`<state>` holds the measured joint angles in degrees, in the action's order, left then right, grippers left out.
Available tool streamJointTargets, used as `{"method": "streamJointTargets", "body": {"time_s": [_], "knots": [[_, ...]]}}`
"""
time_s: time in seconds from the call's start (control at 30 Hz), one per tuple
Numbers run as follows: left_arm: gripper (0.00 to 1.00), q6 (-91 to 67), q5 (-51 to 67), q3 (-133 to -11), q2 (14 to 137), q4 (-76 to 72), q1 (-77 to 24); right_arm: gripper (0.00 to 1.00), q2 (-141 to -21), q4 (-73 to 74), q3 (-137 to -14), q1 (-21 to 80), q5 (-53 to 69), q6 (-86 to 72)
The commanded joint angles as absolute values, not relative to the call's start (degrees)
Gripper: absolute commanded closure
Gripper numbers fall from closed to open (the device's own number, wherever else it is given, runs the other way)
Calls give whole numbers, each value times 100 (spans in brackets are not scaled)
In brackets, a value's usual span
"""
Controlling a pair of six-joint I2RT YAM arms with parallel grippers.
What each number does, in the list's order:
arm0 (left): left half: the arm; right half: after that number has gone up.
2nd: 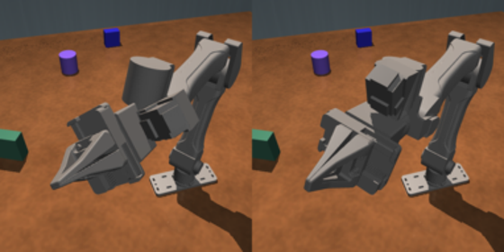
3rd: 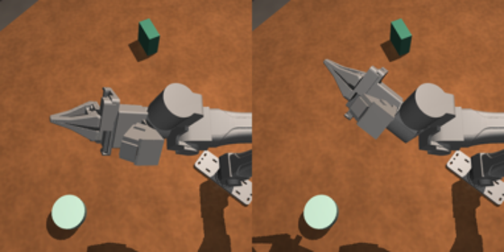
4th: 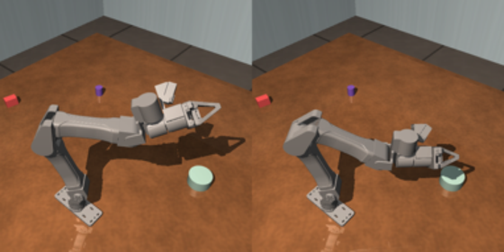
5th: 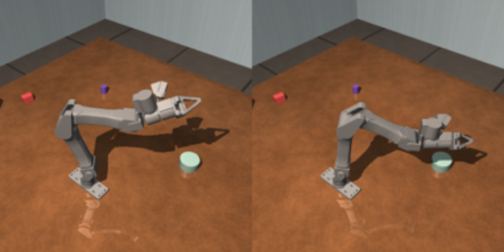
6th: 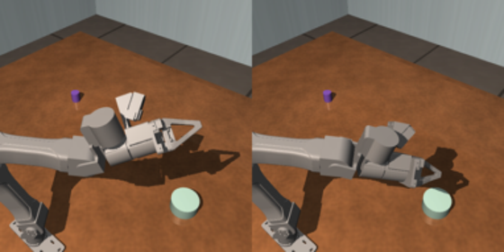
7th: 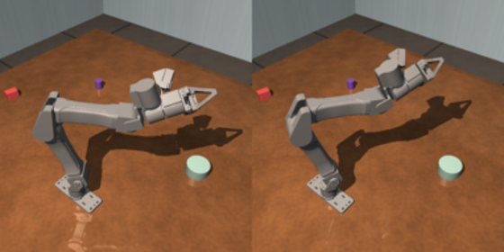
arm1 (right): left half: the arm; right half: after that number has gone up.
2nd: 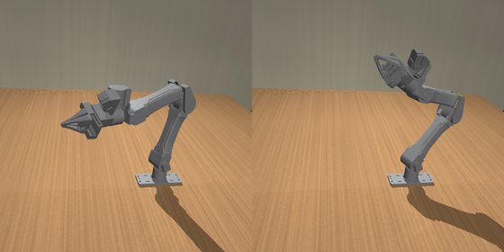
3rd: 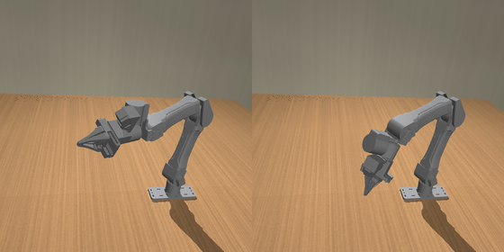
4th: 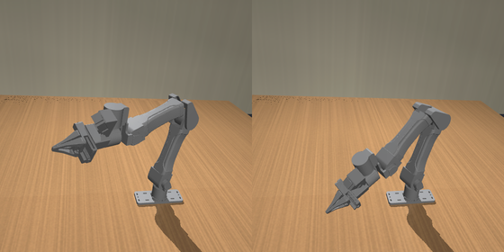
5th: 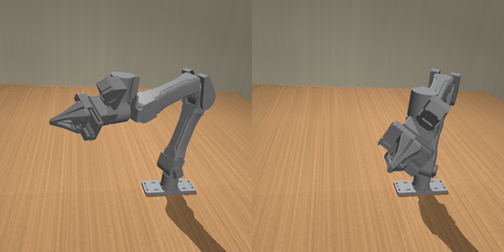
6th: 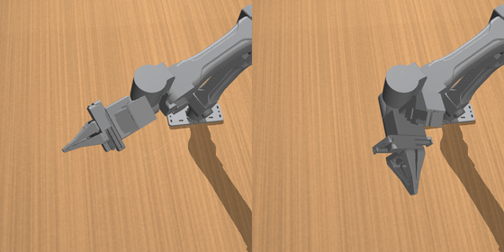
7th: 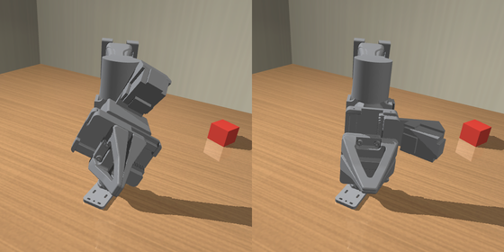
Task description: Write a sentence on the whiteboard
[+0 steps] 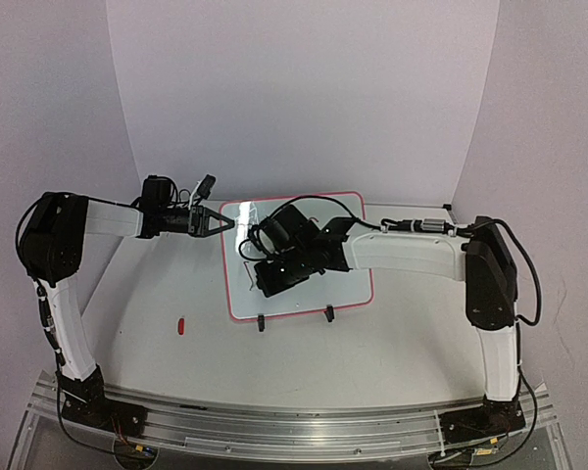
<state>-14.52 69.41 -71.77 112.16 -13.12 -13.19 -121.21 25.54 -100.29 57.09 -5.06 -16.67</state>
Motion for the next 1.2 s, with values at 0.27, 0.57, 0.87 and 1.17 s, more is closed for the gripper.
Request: {"method": "streamJointTargets", "body": {"time_s": [0.27, 0.57, 0.87, 1.17], "knots": [[100, -967, 6274, -7102, 11365, -1362, -1395, 100, -12482, 2622, -10489, 5730, -620, -1741], [100, -958, 6268, -7099, 11366, -1362, -1390, 100, -12174, 2609, -10395, 5727, -236, -1706], [100, -949, 6267, -7085, 11357, -1364, -1393, 100, -11783, 2309, -10149, 5723, 56, -1770], [100, -958, 6264, -7085, 11360, -1371, -1395, 100, -11896, 2070, -10222, 5720, -267, -1720]]}}
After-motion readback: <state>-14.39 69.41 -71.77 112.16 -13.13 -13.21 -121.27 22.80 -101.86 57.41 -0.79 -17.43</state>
